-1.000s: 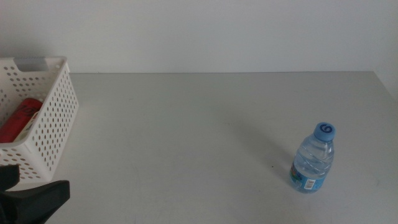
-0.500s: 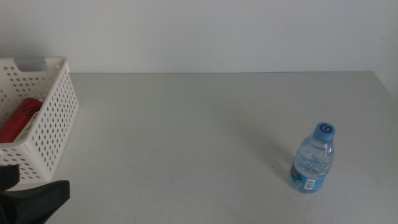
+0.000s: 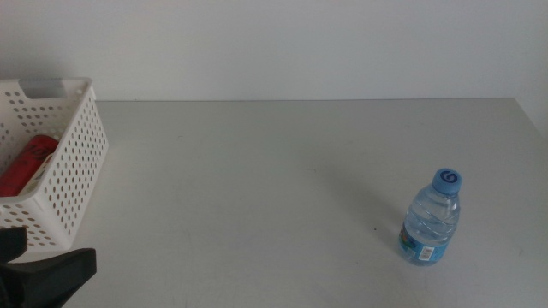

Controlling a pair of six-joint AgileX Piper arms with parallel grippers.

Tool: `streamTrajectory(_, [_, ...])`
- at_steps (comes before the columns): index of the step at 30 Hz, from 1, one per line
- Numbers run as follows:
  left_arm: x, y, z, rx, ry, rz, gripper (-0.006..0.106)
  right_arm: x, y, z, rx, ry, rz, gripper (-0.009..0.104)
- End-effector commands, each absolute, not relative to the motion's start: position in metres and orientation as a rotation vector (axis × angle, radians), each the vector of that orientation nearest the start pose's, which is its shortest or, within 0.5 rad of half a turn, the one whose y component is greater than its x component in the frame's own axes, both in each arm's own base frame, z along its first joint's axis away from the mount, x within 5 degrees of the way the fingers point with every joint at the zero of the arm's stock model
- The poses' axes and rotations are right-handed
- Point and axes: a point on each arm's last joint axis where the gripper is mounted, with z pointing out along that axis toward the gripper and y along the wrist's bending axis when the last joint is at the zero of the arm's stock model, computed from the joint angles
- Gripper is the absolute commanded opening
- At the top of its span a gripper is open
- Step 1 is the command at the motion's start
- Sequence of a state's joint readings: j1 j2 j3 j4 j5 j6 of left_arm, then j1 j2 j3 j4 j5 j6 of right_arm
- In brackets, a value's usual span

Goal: Use arms to grab the bottles and put them into the dustbin to the left of the table.

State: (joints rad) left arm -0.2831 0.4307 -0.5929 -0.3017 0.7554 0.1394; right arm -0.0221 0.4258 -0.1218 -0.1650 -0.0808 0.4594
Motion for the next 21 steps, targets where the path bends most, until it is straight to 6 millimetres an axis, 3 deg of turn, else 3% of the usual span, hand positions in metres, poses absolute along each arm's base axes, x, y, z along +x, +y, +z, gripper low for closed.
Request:
streamTrajectory(1, [0.07, -0.04, 0.331, 0.303, 1.969, -0.471, 0.09, 0.101, 0.003, 0.244, 0.172, 1.605, 0.217, 0.094])
streamTrajectory(12, [0.07, -0.04, 0.331, 0.303, 1.969, -0.471, 0.09, 0.119, 0.036, 0.224, -0.206, 1.778, 0.276, 0.089])
streamTrajectory(21, [0.07, -0.04, 0.331, 0.303, 1.969, -0.471, 0.09, 0.149, 0.055, 0.213, -0.372, 1.689, 0.286, 0.082])
